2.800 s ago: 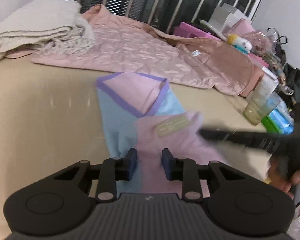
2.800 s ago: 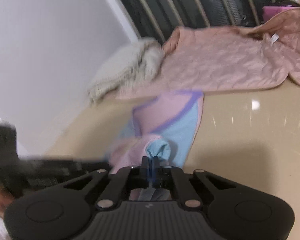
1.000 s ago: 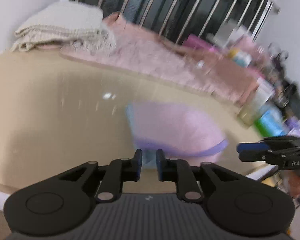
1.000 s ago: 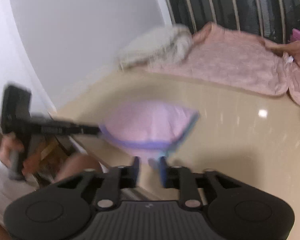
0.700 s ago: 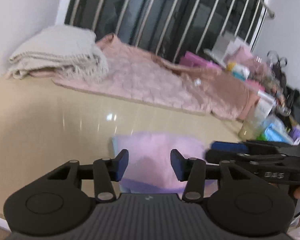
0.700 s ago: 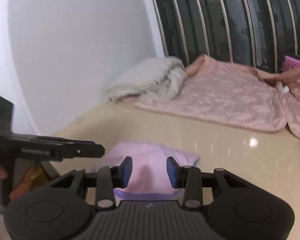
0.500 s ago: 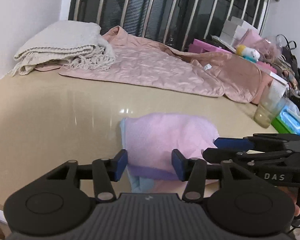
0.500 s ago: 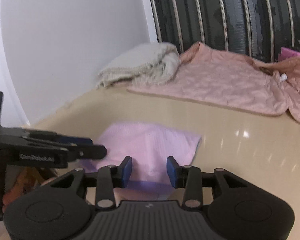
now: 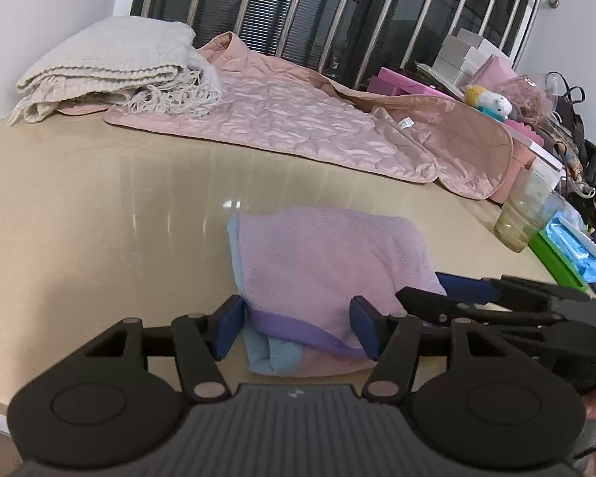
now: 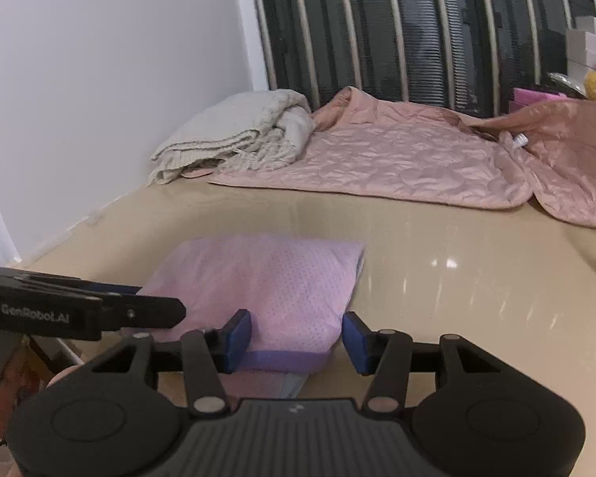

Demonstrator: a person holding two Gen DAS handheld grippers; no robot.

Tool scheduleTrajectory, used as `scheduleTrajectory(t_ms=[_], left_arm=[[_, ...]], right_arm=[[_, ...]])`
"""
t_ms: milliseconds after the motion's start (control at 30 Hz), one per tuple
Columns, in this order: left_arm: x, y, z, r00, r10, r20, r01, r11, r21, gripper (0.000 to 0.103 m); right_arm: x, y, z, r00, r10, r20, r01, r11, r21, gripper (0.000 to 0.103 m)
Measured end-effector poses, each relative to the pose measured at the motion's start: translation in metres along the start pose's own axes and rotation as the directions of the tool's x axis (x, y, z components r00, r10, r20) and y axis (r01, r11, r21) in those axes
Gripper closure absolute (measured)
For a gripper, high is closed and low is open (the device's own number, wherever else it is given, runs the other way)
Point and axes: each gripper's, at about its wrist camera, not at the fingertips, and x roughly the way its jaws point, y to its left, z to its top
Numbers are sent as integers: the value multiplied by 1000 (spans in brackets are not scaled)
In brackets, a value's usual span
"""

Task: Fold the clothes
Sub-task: 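Lift the pink bundle with both grippers and carry it onto the pink blanket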

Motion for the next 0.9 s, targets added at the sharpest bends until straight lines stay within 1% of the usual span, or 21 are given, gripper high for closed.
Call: scheduleTrajectory(t_ms=[67,133,200,233,267,300,333,367,400,467,533,600,700,800,900], left_arm=[[1,2,1,1000,-11,-5,11,1000,-13,43],[2,0,3,1000,-11,-17,11,1000,-10,44],[3,-5,4,1000,-8,-28,8,1000,-2,56],[3,-5,1,1000,-13,-19,13,1000,-11,59],[4,-5,-1,1000,-20,-13,19,1000,-23,74],[5,-4,-1,999,-34,-16,33,998,-48,83],[5,-2,-1,999,-47,-21,46,996,-81,84],[5,-2,0,999,-48,-21,45,994,-96,86],[4,-3,3,999,-46,-13,44,995,-88,88],[-1,-8,11,998,-44,34,46,998,-46,89],[-8,-15,24,995,-54,85,55,998,-3,90],[-12,-22,39,991,-65,121,62,998,28,90],[-17,-34,67,979,-90,185,76,994,84,90],[-16,-45,98,968,-122,219,94,986,135,91],[-7,-56,133,958,-155,242,117,979,165,91]], right_arm=[[0,1,-3,1000,4,9,-4,1000,8,56],[1,2,-6,1000,8,18,-9,1000,16,63],[1,3,-9,1000,12,27,-13,1000,24,66],[1,3,-11,999,14,31,-15,999,28,70],[1,4,-12,999,16,36,-17,999,32,76],[3,7,-13,999,9,36,-9,1000,16,80],[4,10,-12,999,2,35,-2,1000,-6,85],[5,14,-11,999,-5,35,5,1000,-18,88],[5,16,-9,999,-10,30,11,1000,-24,90],[4,16,-4,999,-8,41,8,1000,-16,94],[-1,13,6,998,-5,67,3,1000,19,94],[-8,12,18,994,-14,113,12,1000,12,95],[-19,9,45,981,-36,189,42,999,-25,95],[-29,6,76,964,-57,261,80,994,-78,95],[-30,-3,113,947,-79,313,119,986,-113,95]])
